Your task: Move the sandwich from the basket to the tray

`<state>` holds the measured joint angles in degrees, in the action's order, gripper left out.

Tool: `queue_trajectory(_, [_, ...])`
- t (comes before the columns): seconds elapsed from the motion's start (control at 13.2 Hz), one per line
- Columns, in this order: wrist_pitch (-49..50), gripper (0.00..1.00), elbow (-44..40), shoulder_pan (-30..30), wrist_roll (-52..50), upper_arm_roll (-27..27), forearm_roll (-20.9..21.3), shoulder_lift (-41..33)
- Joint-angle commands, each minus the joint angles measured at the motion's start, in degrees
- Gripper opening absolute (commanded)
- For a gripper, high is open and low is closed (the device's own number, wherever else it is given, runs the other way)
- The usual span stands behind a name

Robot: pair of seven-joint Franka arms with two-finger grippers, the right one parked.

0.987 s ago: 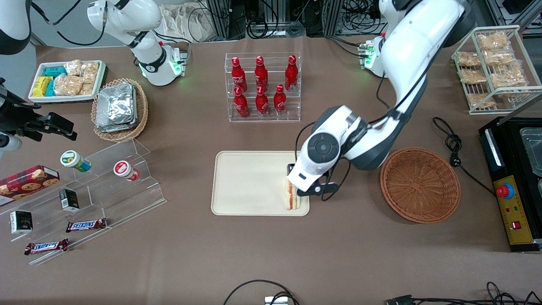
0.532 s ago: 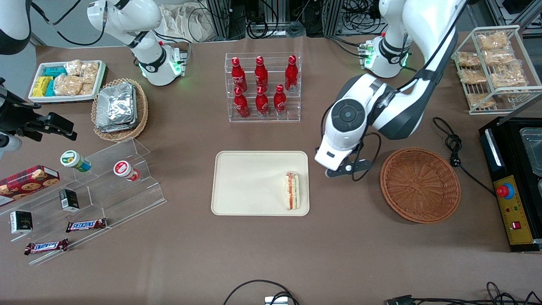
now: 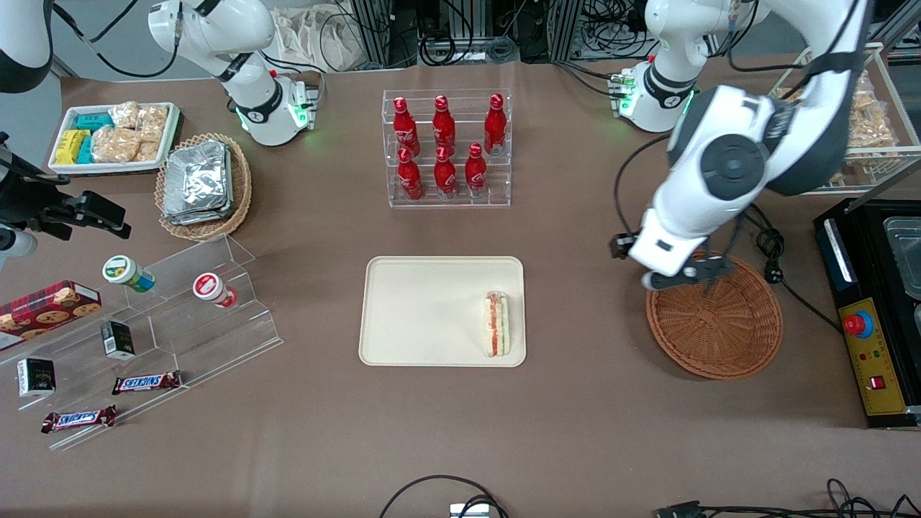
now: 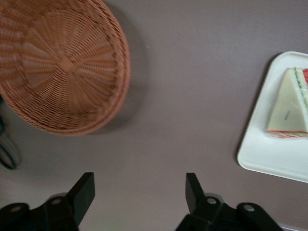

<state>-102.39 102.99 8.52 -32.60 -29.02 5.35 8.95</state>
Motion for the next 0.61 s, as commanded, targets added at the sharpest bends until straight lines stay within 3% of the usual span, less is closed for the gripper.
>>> queue_trajectory(0.0, [2.5, 0.96, 1.3, 4.9, 6.0, -0.2, -1.2, -3.2])
queue_trajectory(0.3, [3.8, 1.0, 1.5, 11.6, 13.7, 0.2, -1.3, -5.0])
queue_trajectory(0.38, [3.9, 1.0, 1.9, 10.7, 15.4, 2.8, -1.4, -6.3])
queue_trajectory(0.53, [4.2, 1.0, 1.8, 3.6, 19.7, 12.9, -1.6, -7.7])
